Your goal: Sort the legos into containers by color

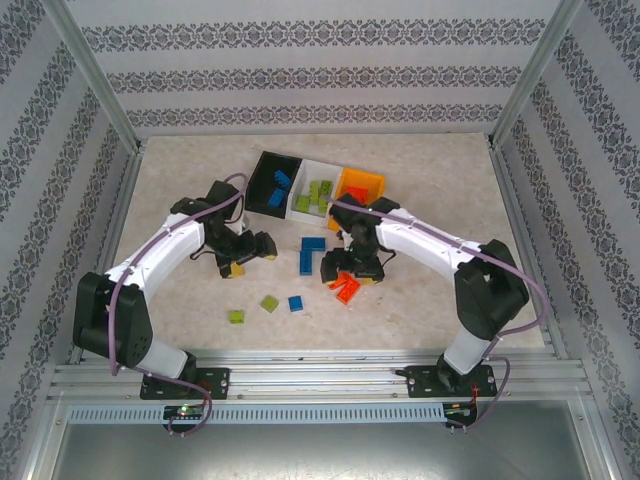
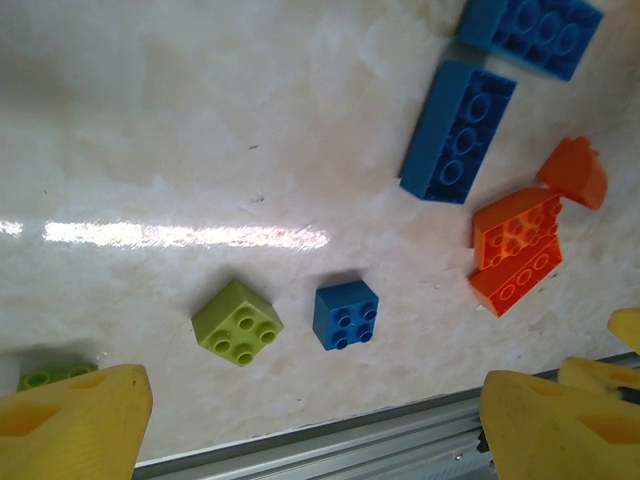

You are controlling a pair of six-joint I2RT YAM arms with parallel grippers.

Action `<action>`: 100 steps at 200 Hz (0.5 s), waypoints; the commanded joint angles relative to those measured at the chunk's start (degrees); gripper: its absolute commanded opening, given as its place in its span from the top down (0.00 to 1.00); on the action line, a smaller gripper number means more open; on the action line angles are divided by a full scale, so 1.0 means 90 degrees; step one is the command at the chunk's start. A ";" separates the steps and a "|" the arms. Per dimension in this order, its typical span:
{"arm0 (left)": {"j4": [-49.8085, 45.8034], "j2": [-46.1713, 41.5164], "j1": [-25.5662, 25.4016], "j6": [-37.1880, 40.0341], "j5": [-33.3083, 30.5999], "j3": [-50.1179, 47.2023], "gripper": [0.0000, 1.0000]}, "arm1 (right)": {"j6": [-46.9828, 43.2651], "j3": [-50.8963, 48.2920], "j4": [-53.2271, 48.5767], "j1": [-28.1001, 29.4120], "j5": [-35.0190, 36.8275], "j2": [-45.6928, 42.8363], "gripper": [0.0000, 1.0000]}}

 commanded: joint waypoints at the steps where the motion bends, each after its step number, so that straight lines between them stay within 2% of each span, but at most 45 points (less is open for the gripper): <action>1: 0.0186 0.0155 -0.0060 0.0157 0.0344 -0.0124 0.14 | -0.0274 0.0190 -0.0404 0.0148 0.0785 0.0281 0.13; 31: 0.0534 0.0169 -0.0063 0.0365 0.0514 -0.0401 0.14 | -0.0877 0.0421 -0.0541 0.0420 0.1188 0.0638 0.12; 57: 0.0719 -0.0115 -0.0059 0.0163 0.0611 -0.0621 0.14 | -0.1545 0.0592 -0.0725 0.0621 0.1453 0.1018 0.11; 76: 0.0307 -0.0204 -0.0051 0.0095 0.0408 -0.0471 0.14 | -0.1800 0.0675 -0.0836 0.0683 0.1697 0.1192 0.11; 100: 0.0342 -0.0633 -0.0051 -0.0147 0.0341 -0.0542 0.13 | -0.2016 0.0600 -0.0648 0.0666 0.2118 0.1245 0.11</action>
